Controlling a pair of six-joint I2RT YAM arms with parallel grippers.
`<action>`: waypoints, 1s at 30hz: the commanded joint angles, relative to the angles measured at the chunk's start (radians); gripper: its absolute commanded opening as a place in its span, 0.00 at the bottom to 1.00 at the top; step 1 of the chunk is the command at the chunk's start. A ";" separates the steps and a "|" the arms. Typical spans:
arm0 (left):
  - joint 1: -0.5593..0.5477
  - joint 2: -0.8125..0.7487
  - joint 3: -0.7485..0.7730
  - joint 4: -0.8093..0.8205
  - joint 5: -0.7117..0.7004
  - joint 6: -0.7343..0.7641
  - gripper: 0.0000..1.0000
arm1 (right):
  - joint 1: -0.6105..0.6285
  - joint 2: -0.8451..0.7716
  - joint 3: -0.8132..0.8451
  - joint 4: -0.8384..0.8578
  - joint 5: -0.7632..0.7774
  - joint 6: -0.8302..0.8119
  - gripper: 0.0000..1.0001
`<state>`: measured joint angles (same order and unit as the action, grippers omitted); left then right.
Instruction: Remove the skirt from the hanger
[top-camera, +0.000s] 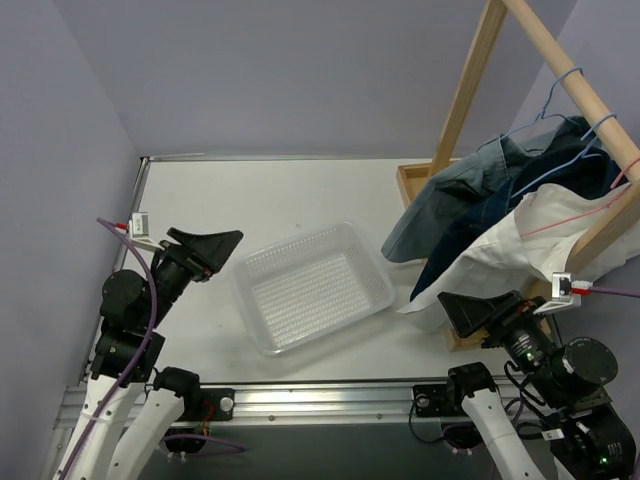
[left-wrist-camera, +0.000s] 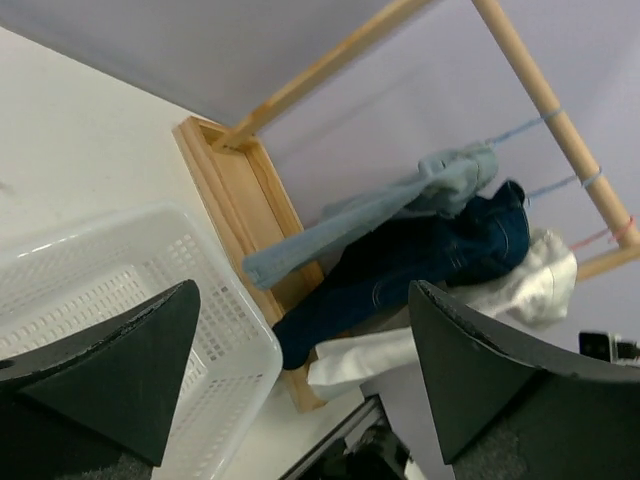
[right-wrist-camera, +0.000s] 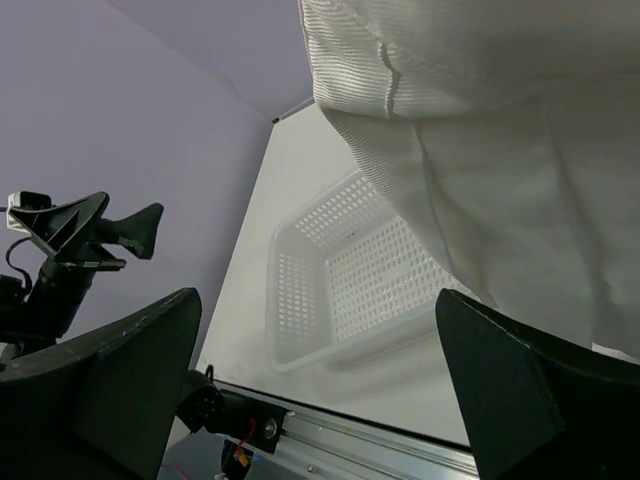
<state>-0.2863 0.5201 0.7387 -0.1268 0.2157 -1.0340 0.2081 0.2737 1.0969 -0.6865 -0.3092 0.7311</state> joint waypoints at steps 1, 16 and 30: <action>0.001 0.030 -0.016 0.195 0.226 0.088 0.94 | 0.040 -0.011 0.110 -0.059 0.082 0.010 1.00; -0.585 0.896 0.956 -0.133 0.050 0.834 0.94 | 0.264 -0.011 0.291 -0.163 0.334 0.103 1.00; -0.580 1.524 1.805 -0.452 0.053 1.074 0.97 | 0.168 0.041 0.432 -0.232 0.263 0.087 1.00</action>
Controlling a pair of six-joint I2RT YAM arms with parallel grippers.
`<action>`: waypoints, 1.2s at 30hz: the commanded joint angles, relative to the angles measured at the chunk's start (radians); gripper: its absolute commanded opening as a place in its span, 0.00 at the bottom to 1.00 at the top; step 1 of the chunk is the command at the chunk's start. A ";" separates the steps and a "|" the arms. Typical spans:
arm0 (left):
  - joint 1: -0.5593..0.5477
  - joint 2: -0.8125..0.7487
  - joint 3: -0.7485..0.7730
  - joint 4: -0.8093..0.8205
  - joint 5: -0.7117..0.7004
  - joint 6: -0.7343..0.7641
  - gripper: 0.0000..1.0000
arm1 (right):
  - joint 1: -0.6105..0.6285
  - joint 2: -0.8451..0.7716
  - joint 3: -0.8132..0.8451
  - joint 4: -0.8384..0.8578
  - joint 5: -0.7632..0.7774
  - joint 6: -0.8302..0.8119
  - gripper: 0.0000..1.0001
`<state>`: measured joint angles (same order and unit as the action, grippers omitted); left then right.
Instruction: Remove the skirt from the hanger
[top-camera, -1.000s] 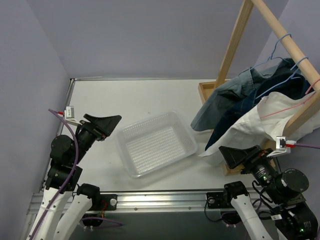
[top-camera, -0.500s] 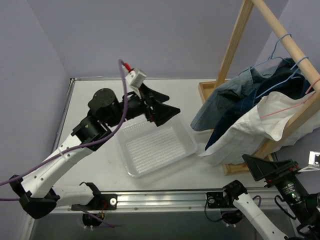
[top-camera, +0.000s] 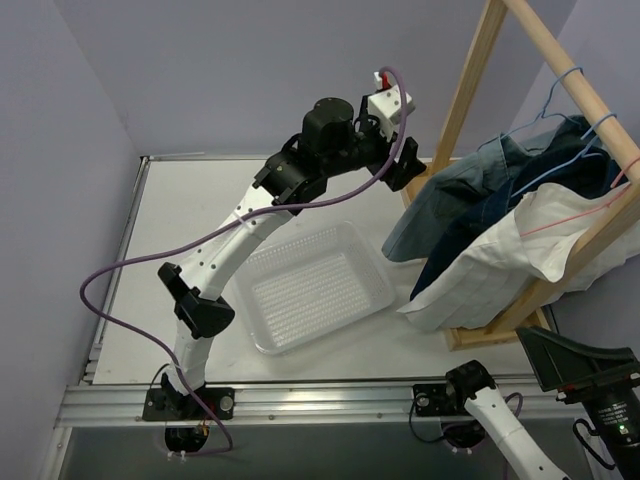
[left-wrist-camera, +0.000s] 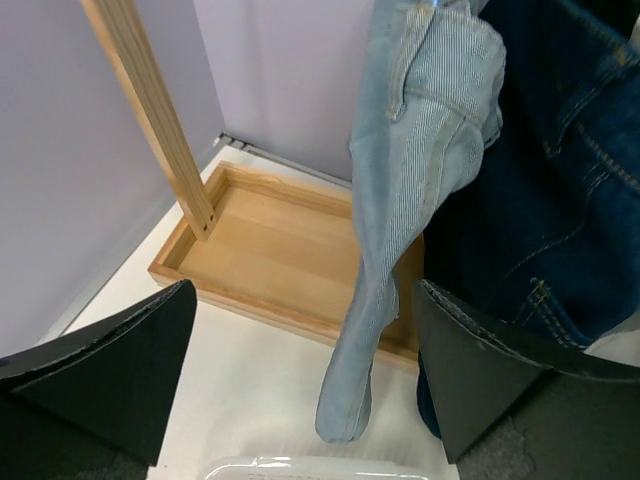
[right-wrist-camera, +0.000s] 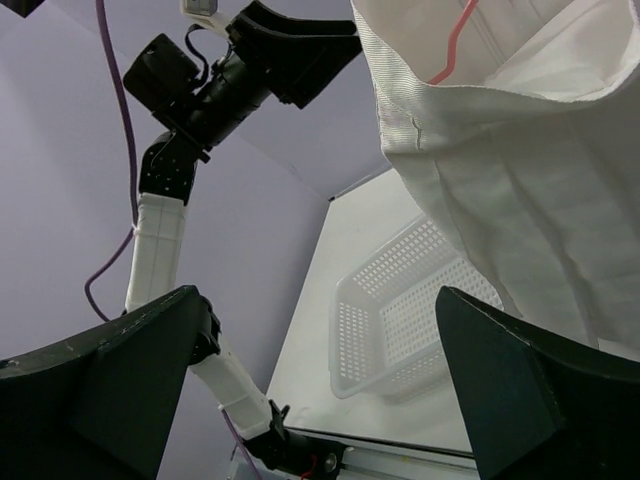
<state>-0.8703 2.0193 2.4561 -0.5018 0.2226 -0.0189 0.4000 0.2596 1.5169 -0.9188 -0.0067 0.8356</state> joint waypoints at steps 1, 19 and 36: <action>0.004 0.030 0.086 -0.060 0.072 0.063 0.99 | -0.038 0.056 0.014 -0.003 -0.045 -0.021 1.00; 0.005 0.269 0.204 0.062 0.293 -0.018 0.99 | -0.093 0.107 0.057 -0.011 -0.122 -0.047 1.00; 0.001 0.409 0.313 0.299 0.300 -0.256 0.02 | -0.115 0.221 0.082 0.012 -0.260 -0.076 1.00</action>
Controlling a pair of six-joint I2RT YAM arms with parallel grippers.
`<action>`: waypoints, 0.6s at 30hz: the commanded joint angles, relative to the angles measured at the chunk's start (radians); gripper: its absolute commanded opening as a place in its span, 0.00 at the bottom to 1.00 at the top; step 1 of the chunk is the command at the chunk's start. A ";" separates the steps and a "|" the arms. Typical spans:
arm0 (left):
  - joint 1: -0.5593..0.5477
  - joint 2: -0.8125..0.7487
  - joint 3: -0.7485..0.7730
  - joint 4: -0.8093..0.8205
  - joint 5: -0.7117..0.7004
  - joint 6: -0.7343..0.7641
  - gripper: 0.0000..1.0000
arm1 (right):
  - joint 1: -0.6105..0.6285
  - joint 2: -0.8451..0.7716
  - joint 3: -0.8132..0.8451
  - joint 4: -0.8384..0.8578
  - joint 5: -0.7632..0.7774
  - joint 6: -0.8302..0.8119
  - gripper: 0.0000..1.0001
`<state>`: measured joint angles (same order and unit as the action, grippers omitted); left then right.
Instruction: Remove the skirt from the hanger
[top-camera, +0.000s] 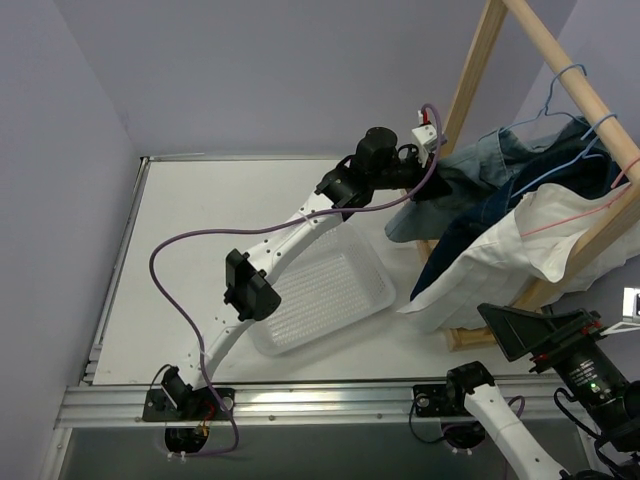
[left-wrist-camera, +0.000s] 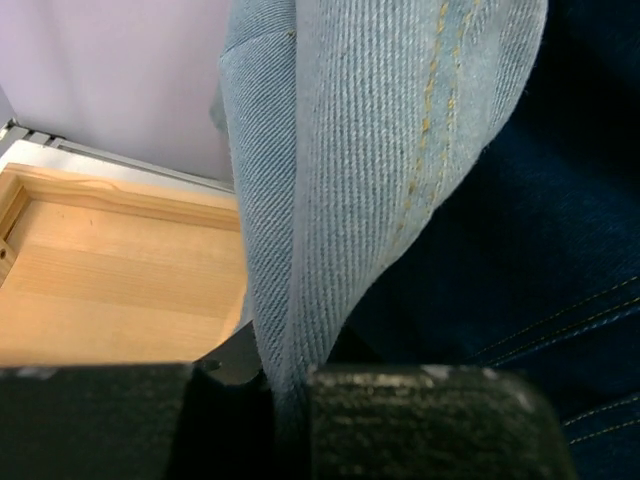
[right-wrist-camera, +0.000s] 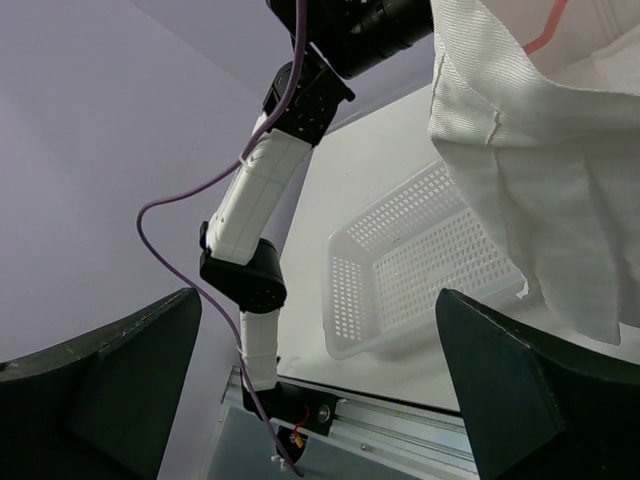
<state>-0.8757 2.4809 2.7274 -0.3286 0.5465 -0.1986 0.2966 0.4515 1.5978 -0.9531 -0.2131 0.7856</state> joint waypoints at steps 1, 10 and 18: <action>0.009 -0.068 0.034 0.149 -0.022 -0.087 0.02 | -0.014 0.027 -0.009 0.051 -0.057 -0.026 1.00; 0.023 -0.086 0.032 0.296 0.021 -0.257 0.02 | -0.022 -0.013 -0.022 0.040 -0.022 -0.020 1.00; 0.020 -0.138 -0.021 0.454 0.046 -0.340 0.02 | -0.024 -0.054 -0.007 -0.026 0.015 0.000 1.00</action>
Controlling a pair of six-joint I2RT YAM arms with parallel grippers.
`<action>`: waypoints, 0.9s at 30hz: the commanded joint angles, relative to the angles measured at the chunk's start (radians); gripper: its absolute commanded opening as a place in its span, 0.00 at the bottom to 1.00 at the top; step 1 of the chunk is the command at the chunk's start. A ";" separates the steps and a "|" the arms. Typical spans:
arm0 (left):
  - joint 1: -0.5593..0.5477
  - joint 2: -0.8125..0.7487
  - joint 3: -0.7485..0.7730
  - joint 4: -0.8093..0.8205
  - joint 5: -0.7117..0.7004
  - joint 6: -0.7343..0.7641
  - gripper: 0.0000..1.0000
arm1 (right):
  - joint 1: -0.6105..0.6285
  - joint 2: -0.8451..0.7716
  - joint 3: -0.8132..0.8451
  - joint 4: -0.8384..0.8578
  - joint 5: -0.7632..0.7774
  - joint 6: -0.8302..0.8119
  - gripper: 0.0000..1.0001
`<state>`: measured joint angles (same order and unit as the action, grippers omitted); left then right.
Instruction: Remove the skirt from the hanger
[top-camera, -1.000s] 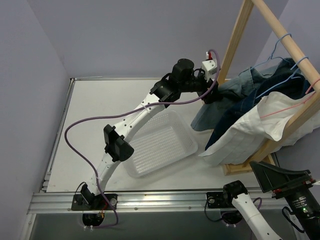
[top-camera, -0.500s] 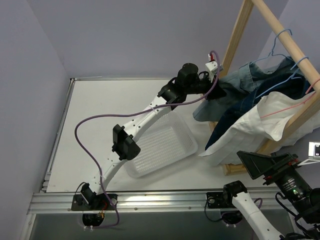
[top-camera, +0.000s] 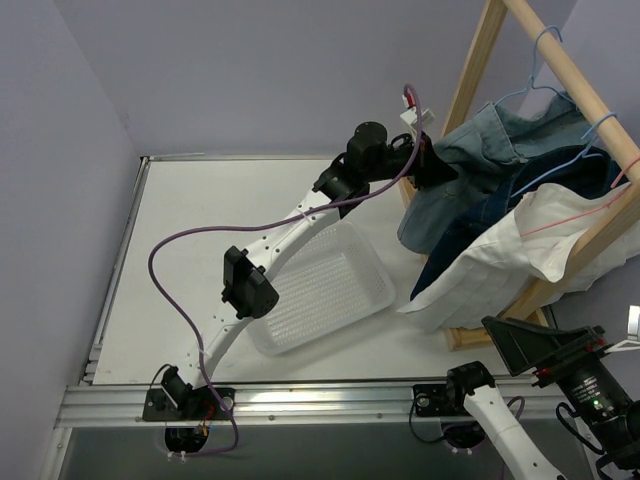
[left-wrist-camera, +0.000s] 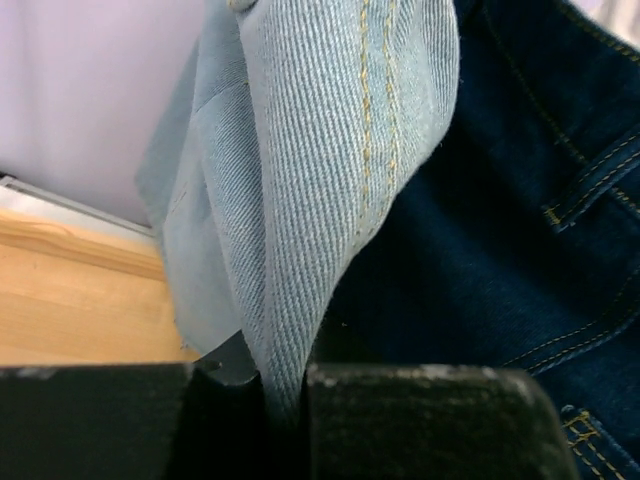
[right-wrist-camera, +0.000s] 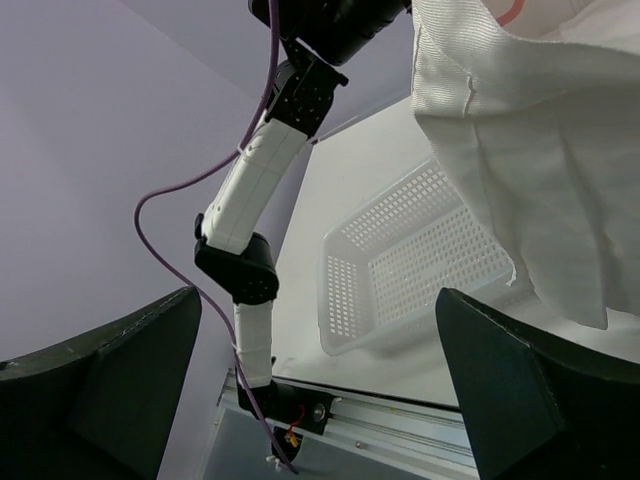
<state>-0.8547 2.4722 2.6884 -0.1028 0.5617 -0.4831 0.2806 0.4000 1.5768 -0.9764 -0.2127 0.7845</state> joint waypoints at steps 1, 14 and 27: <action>0.000 -0.133 0.017 0.244 0.036 -0.063 0.02 | -0.008 -0.003 0.017 -0.004 0.015 -0.001 1.00; 0.031 -0.237 -0.064 0.411 0.124 -0.094 0.02 | -0.006 0.037 0.022 -0.002 0.024 -0.051 1.00; 0.095 -0.465 -0.402 0.472 0.176 -0.064 0.02 | -0.006 0.088 0.023 0.010 0.003 -0.102 1.00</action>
<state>-0.7887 2.1605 2.3325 0.1333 0.7227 -0.5686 0.2802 0.4313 1.5940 -1.0065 -0.1894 0.7193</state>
